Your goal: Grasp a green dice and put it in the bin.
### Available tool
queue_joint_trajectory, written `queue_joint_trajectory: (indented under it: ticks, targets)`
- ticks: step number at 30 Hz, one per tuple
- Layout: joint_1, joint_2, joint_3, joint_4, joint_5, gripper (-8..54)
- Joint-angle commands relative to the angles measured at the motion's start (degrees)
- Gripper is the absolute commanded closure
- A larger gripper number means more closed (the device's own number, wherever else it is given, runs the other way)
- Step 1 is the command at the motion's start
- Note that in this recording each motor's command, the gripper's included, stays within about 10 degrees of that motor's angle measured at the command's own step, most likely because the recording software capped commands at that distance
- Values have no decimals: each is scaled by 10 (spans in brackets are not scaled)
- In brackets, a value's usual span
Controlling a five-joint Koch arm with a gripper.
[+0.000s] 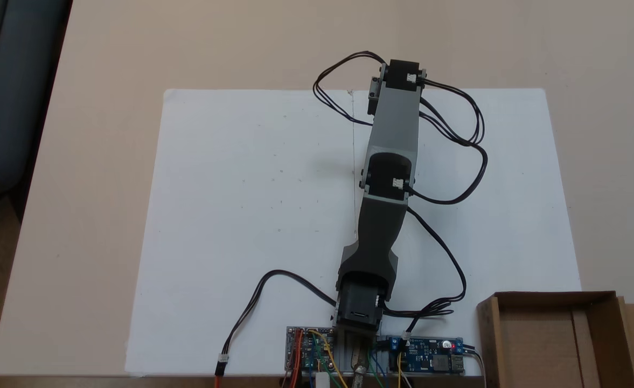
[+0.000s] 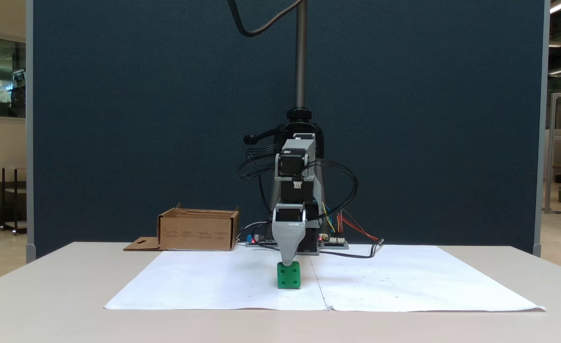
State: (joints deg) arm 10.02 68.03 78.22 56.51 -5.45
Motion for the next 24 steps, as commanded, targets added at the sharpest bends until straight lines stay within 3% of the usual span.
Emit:
queue_joint_trajectory:
  ticks: [1, 24]
  targets:
    - [4, 33, -6, -25, -4, -19]
    - [4, 36, 8, -45, -79, -19]
